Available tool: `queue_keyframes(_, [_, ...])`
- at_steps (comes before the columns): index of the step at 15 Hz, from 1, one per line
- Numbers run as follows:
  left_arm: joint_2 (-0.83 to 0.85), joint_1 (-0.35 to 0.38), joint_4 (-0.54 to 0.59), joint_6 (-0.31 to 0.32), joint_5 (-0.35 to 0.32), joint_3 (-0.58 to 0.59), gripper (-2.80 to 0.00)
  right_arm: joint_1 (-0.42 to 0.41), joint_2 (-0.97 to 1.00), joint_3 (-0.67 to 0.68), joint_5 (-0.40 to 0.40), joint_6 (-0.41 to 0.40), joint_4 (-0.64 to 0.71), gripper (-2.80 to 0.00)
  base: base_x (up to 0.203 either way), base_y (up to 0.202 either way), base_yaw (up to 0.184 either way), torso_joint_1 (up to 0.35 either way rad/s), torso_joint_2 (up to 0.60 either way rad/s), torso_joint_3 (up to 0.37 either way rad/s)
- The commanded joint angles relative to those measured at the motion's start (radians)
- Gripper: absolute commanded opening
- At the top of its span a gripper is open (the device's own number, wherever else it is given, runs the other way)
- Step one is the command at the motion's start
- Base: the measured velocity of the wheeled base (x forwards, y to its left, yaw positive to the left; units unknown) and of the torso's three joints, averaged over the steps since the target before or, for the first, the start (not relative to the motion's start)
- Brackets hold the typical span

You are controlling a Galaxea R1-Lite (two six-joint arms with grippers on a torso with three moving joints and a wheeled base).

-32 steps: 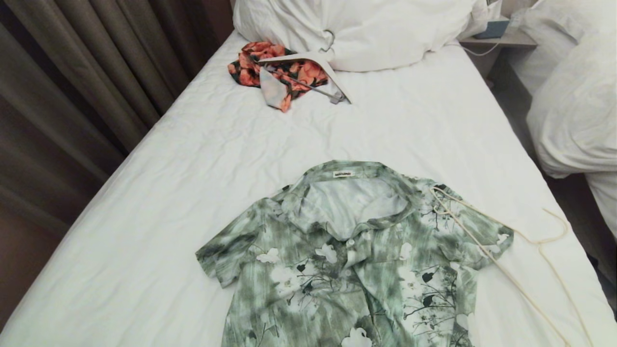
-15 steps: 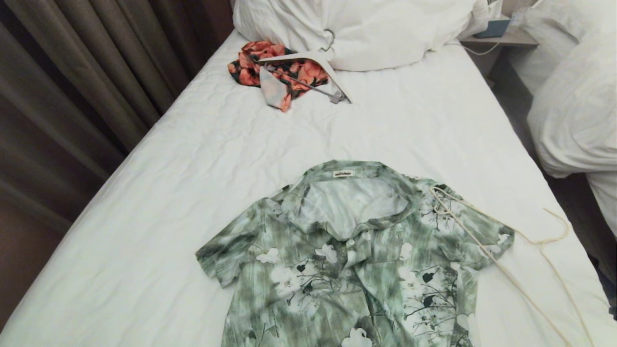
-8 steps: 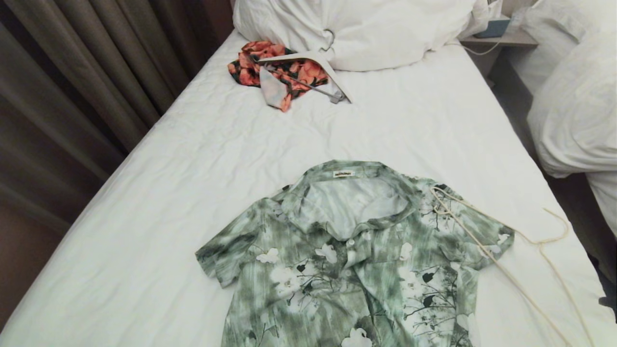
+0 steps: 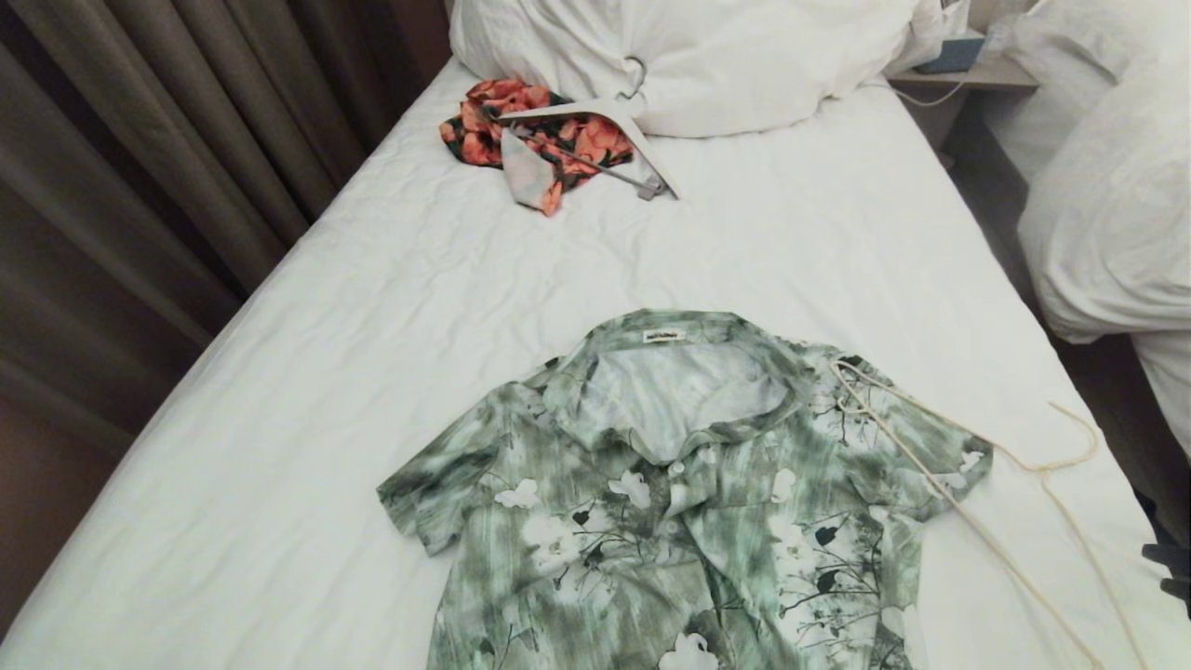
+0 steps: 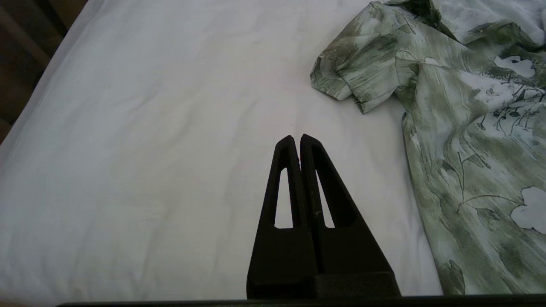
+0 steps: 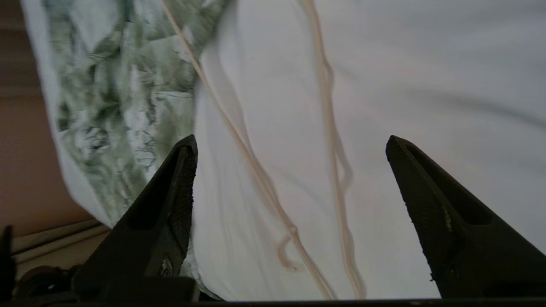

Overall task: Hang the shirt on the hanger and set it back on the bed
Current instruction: Lift the shirt and hanger

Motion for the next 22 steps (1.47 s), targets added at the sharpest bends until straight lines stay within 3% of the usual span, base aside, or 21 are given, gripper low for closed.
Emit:
queue_keyframes(1, [0.000, 0.000, 0.000, -0.001, 0.000, 0.000, -2.80, -0.001, 0.048, 0.007, 0.044, -0.008, -0.008, 0.00, 0.000, 0.000, 0.000, 0.000, 0.00, 0.000])
queue_keyframes(5, [0.000, 0.000, 0.000, 0.000, 0.000, 0.000, -2.80, 0.017, 0.111, 0.009, 0.107, -0.023, -0.048, 0.00, 0.000, 0.000, 0.000, 0.000, 0.00, 0.000])
queue_keyframes(8, [0.001, 0.000, -0.001, 0.000, 0.000, 0.000, -2.80, 0.023, 0.212, 0.029, 0.129, -0.249, -0.047, 0.00, 0.000, 0.000, 0.000, 0.000, 0.00, 0.000])
queue_keyframes(9, [0.000, 0.000, 0.000, 0.000, 0.000, 0.000, -2.80, 0.031, 0.232, 0.035, 0.131, -0.274, -0.046, 0.00, 0.000, 0.000, 0.000, 0.000, 0.00, 0.000])
queue_keyframes(14, [0.000, 0.000, 0.000, 0.000, 0.000, 0.000, -2.80, 0.119, 0.249, 0.024, 0.208, -0.276, -0.053, 0.00, 0.000, 0.000, 0.000, 0.000, 0.00, 0.000])
queue_keyframes(21, [0.000, 0.000, -0.001, 0.000, 0.000, 0.000, -2.80, 0.218, 0.254, 0.002, 0.214, -0.272, -0.084, 0.00, 0.000, 0.000, 0.000, 0.000, 0.00, 0.000])
queue_keyframes(22, [0.000, 0.000, -0.001, 0.000, 0.000, 0.000, -2.80, 0.218, 0.255, 0.008, 0.225, -0.272, -0.101, -2.80, 0.000, 0.000, 0.000, 0.000, 0.00, 0.000])
